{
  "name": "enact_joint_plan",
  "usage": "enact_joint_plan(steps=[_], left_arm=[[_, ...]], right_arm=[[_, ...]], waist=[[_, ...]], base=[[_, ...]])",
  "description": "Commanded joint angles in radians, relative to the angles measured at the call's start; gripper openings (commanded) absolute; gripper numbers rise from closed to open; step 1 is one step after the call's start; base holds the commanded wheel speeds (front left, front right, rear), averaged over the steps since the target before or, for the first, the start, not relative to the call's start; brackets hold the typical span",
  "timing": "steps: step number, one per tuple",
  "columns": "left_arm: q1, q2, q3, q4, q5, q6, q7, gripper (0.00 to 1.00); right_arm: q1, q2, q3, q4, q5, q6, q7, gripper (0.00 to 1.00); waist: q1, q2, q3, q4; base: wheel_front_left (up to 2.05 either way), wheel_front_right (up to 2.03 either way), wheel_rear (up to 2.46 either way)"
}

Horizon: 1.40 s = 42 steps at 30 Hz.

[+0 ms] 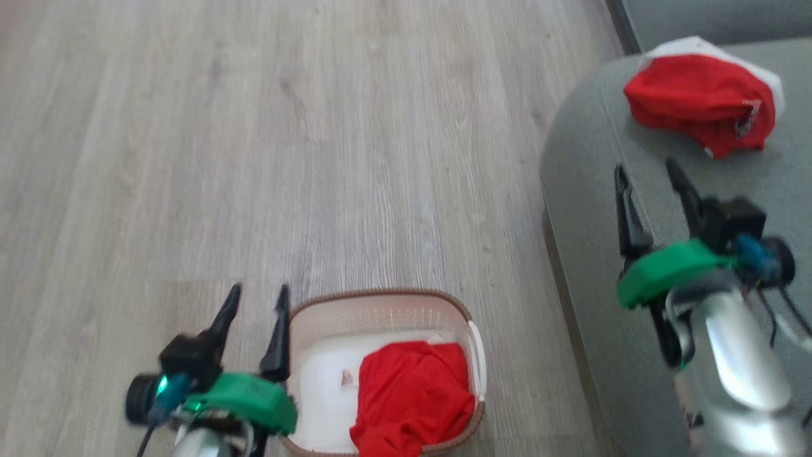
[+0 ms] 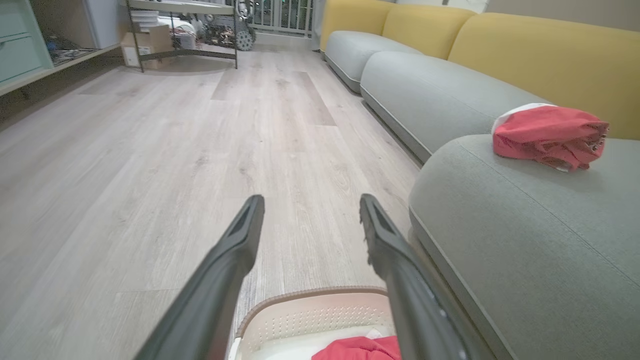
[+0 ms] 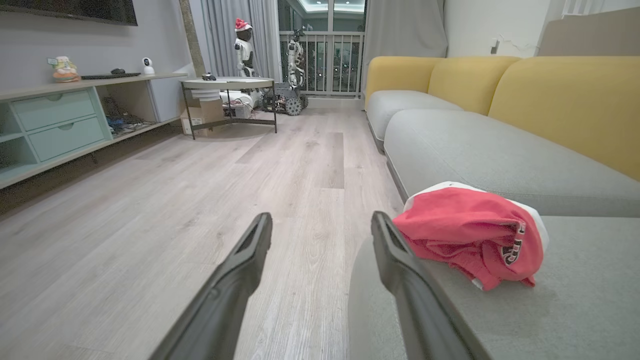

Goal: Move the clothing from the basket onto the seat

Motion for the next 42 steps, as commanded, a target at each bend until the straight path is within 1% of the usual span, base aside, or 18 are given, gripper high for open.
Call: enact_joint_plan(steps=[1,5,6,7,10,15,22,30,42], left_arm=[[-0.007,0.009,0.056,-0.044,-0.002,0.012,-0.012,1.0],[0.065,0.003,0.111,-0.08,0.005,0.032,-0.012,1.0],[0.065,0.003,0.111,-0.08,0.005,0.032,-0.012,1.0],[0.095,-0.001,0.135,-0.096,0.009,0.039,-0.012,1.0],[0.121,-0.004,0.151,-0.11,0.015,0.041,-0.012,1.0],[0.17,-0.014,0.177,-0.126,0.033,0.023,-0.012,1.0],[0.193,-0.029,0.181,-0.125,0.059,0.006,-0.012,1.0],[0.197,-0.041,0.192,-0.12,0.079,-0.007,-0.012,1.0],[0.188,-0.056,0.211,-0.111,0.094,-0.025,-0.012,1.0]], right_arm=[[0.006,0.014,0.012,-0.047,0.0,0.0,-0.01,1.0],[0.079,0.036,-0.006,-0.102,-0.003,0.0,-0.01,1.0],[0.079,0.036,-0.006,-0.102,-0.003,0.0,-0.01,1.0],[0.114,0.042,-0.015,-0.131,-0.008,0.0,-0.01,1.0],[0.149,0.045,-0.021,-0.155,-0.003,0.0,-0.01,1.0],[0.241,0.046,-0.008,-0.2,0.071,0.0,-0.01,1.0],[0.321,0.046,0.043,-0.213,0.107,0.0,-0.01,1.0],[0.357,0.046,0.069,-0.22,0.128,0.0,-0.01,1.0],[0.349,0.046,0.066,-0.221,0.136,0.0,-0.01,1.0]], waist=[[0.0001,-0.0001,-0.033,0.013],[0.0001,-0.0001,-0.056,0.023],[0.0001,-0.0001,-0.056,0.023],[0.0001,-0.0001,-0.062,0.029],[0.0001,-0.0001,-0.067,0.038],[0.0001,-0.0001,-0.082,0.064],[0.0001,-0.0001,-0.096,0.078],[0.0001,-0.0001,-0.099,0.073],[0.0001,-0.0001,-0.091,0.068]], base=[[0.0,0.0,0.0],[0.0,0.0,0.0],[0.0,0.0,0.0],[0.0,0.0,0.0],[0.0,0.0,0.0],[0.0,0.0,0.0],[0.0,0.0,0.0],[0.0,0.0,0.0],[0.0,0.0,0.0]])
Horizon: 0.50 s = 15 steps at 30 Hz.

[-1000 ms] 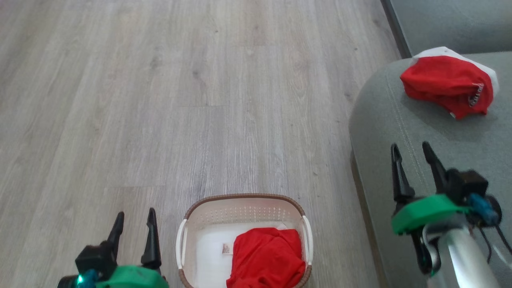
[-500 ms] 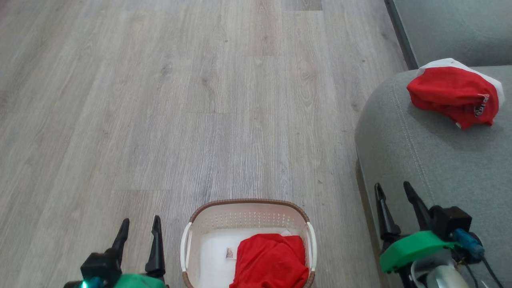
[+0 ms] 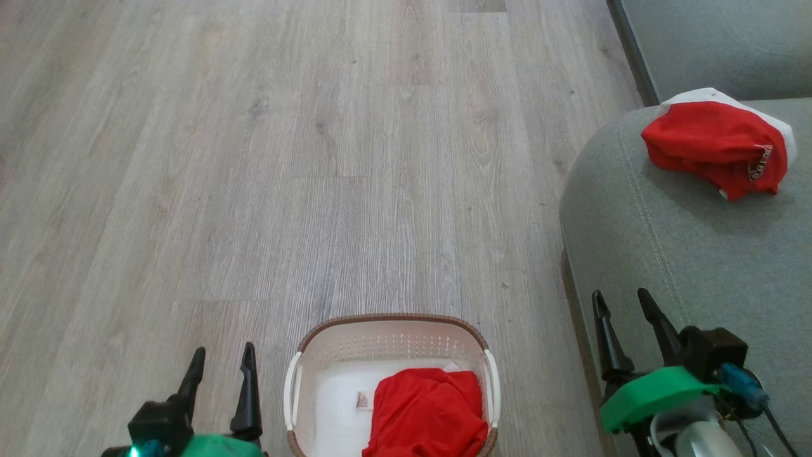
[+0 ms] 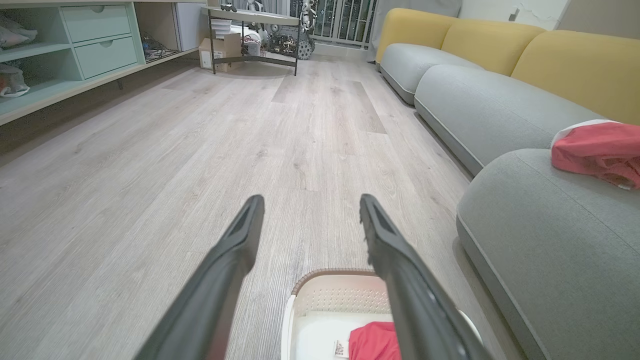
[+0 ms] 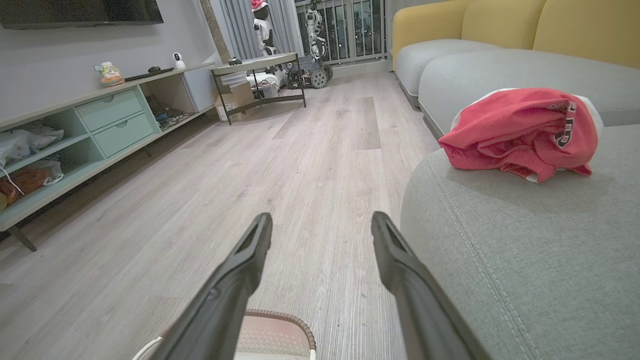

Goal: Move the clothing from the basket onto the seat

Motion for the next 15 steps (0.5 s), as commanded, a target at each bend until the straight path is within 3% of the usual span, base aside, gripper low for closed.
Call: enact_joint_plan(steps=[1,15], left_arm=[[-0.035,-0.003,0.044,-0.028,0.013,-0.003,-0.012,1.0],[-0.051,-0.009,0.046,-0.007,0.03,-0.024,-0.012,1.0]], right_arm=[[-0.034,0.0,0.02,-0.035,0.007,0.0,-0.01,1.0],[-0.044,0.0,0.015,-0.038,0.007,0.0,-0.01,1.0]], waist=[[0.0001,0.0,0.002,0.0],[0.0001,0.0,0.021,-0.005]], base=[[0.0,0.0,0.0],[0.0,0.0,0.0]])
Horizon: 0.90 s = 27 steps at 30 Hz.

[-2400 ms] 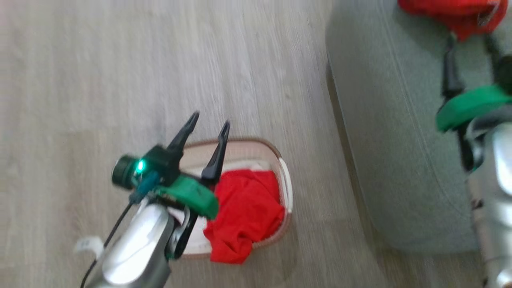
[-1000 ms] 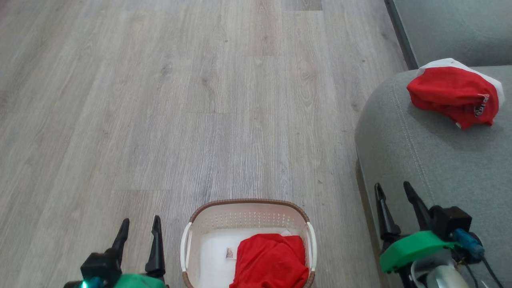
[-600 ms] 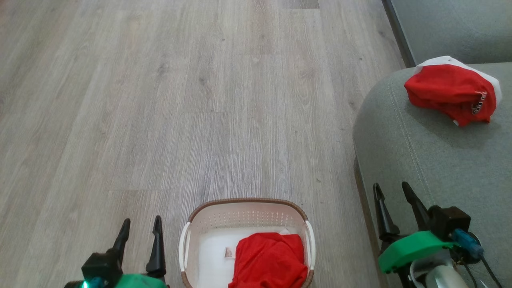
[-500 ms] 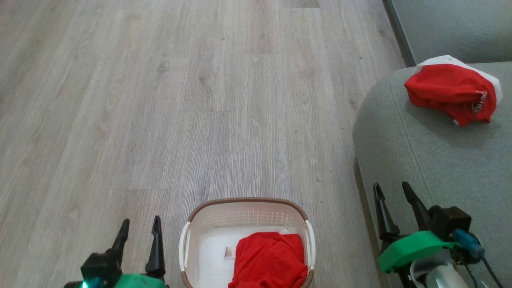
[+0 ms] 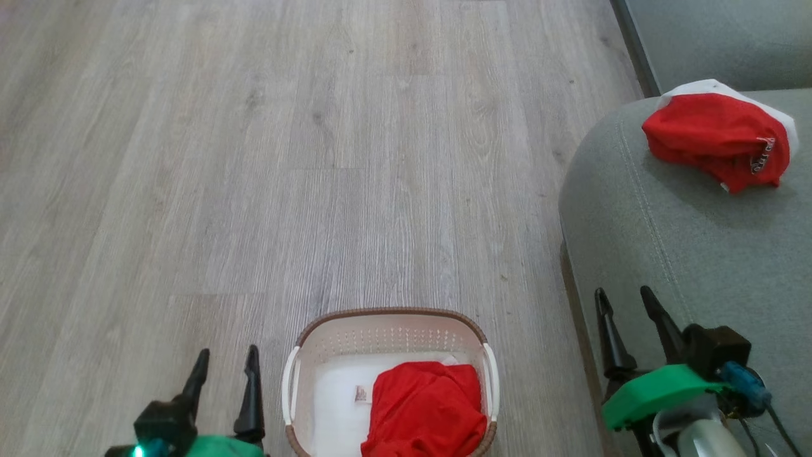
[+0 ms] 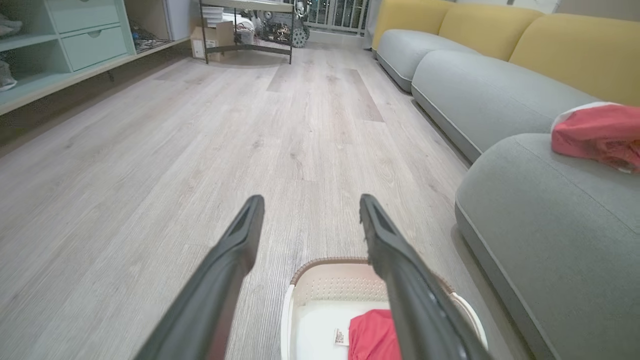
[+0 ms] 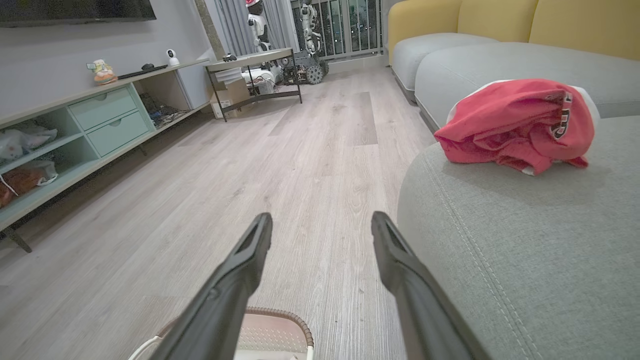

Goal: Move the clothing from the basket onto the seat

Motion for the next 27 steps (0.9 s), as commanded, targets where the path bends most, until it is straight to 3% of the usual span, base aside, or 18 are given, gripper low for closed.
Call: enact_joint_plan(steps=[1,9,19,27], left_arm=[[-0.055,0.004,0.025,-0.017,0.014,-0.01,-0.012,1.0],[-0.157,0.0,-0.064,0.098,0.053,-0.06,0.011,1.0],[-0.391,-0.037,-0.228,0.344,0.109,-0.137,0.02,1.0],[-0.615,-0.049,-0.366,0.566,0.131,-0.162,0.016,1.0]], right_arm=[[-0.042,0.0,0.014,-0.038,0.001,0.0,-0.01,1.0],[-0.067,0.0,-0.038,-0.076,-0.026,0.0,-0.01,1.0],[-0.167,0.0,-0.066,-0.164,-0.079,0.0,-0.01,1.0],[-0.246,0.0,-0.06,-0.236,-0.103,0.0,-0.01,1.0]], waist=[[0.0001,0.0,0.007,-0.001],[0.0001,0.0,0.099,-0.008],[0.0001,0.0,0.352,-0.042],[0.0001,0.0,0.544,-0.084]], base=[[0.0,0.0,0.0],[0.0,0.0,0.0],[0.0,0.0,0.0],[0.0,0.0,0.0]])
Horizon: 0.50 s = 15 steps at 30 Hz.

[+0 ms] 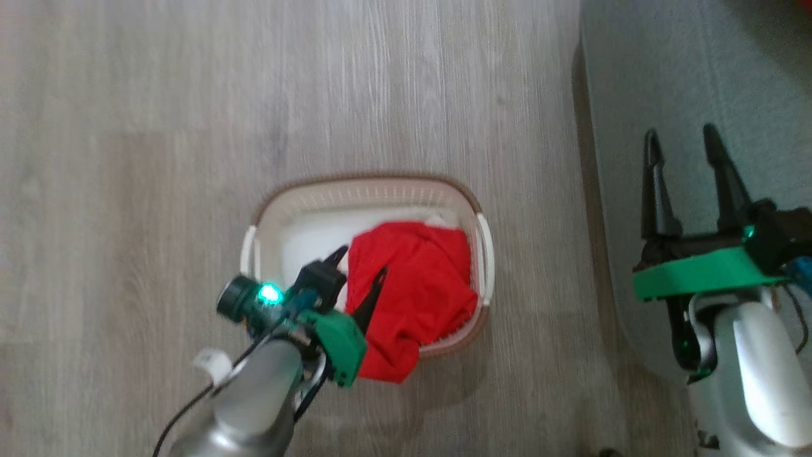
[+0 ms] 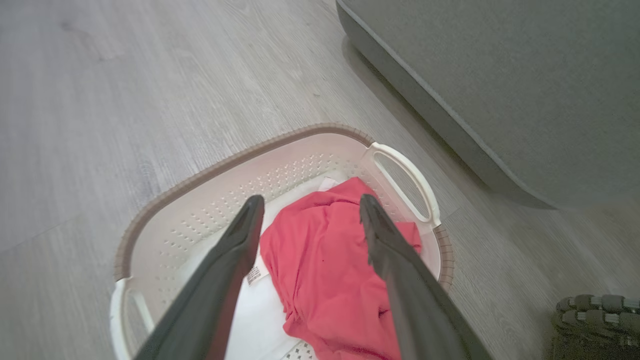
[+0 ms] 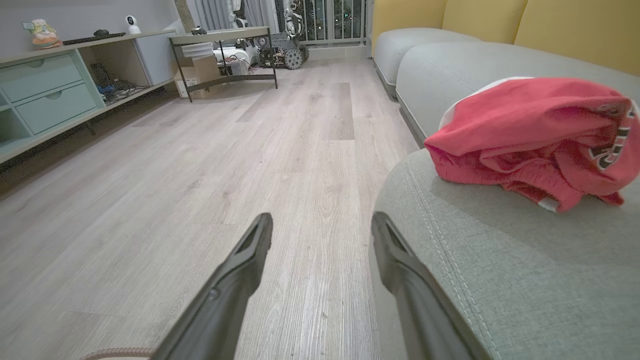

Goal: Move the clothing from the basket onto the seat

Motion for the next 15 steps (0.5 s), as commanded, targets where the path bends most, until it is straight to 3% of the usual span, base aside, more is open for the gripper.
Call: enact_joint_plan(steps=[1,9,15], left_arm=[[-0.045,0.003,-0.003,0.0,-0.013,-0.005,-0.005,1.0],[-0.218,0.002,-0.186,0.127,-0.133,0.01,0.028,1.0],[-0.3,0.002,-0.309,0.18,-0.156,0.023,0.052,1.0]], right_arm=[[-0.023,-0.001,0.022,-0.046,-0.008,0.0,-0.009,1.0],[-0.081,-0.001,0.036,-0.12,-0.005,0.0,-0.009,1.0],[-0.117,-0.001,0.055,-0.163,0.001,0.0,-0.009,1.0]], waist=[[0.0,0.0,0.109,-0.035],[0.0,0.0,0.265,-0.068],[0.0,0.0,0.344,-0.09]], base=[[0.0,0.0,0.0],[0.0,0.0,0.0],[0.0,0.0,0.0]])
